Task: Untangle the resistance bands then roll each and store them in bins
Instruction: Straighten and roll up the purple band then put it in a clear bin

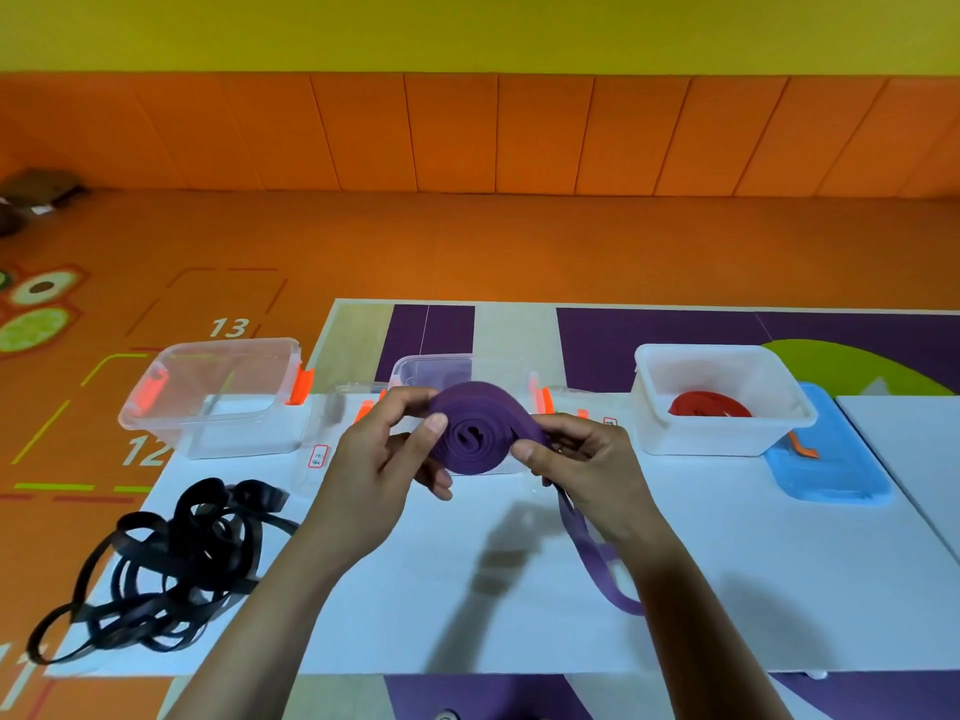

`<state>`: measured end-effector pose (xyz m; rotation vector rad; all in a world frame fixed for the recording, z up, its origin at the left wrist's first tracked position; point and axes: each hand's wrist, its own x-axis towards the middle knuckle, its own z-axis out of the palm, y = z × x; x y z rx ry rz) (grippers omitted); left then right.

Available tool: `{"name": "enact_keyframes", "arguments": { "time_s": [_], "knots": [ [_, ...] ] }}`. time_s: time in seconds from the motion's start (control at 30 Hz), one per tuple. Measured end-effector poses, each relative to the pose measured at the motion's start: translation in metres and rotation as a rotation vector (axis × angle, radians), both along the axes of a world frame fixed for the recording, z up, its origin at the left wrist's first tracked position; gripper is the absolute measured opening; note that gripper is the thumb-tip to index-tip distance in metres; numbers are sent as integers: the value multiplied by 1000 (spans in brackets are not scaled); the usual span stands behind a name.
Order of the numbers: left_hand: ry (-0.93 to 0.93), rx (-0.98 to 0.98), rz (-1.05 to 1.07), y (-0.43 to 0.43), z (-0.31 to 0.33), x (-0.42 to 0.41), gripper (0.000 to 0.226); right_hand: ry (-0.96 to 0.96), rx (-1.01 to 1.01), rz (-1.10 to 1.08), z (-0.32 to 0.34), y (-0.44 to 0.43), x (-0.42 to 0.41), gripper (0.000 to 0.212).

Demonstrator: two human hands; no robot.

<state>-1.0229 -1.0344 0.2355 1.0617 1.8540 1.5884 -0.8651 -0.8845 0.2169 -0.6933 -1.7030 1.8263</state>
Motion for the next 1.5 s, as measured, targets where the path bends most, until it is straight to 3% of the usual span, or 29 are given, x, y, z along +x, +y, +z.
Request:
{"name": "enact_keyframes", "arguments": {
  "time_s": [0.27, 0.4, 0.43, 0.5, 0.57, 0.67, 0.87, 1.2, 1.4, 1.47, 1.5],
  "knots": [
    [-367, 84, 62, 10, -15, 16, 31, 9, -106, -72, -9, -10, -18, 22],
    [-502, -103, 20, 9, -13, 13, 16, -92, -23, -53, -2, -1, -14, 23],
    [-431, -188, 30, 7, -13, 8, 13, -122, 11, -23, 1, 2, -12, 24],
    [-87, -336, 42, 1, -11, 1, 17, -165, 54, 36, 6, 4, -11, 28],
    [239, -337, -6, -4, -6, -1, 33, -217, 128, 92, 10, 5, -10, 27],
    [417, -331, -150, -6, 0, -4, 36, -264, 253, 194, 12, 2, -9, 25],
    [152, -224, -219, -10, 0, -12, 19, -143, 158, 200, 18, -2, -10, 27],
    [-284, 21, -60, 1, -9, 1, 24, -8, 47, 99, 0, 3, -13, 22],
    [-578, 18, -139, 4, -25, 16, 30, -27, -36, 126, -13, 7, -9, 27],
    [-542, -100, -151, 4, -21, 14, 25, -66, 21, 135, -11, 11, -6, 23],
    [-407, -193, -145, 3, -18, 9, 22, -86, 35, 147, -9, 12, -5, 21]
  ]
}}
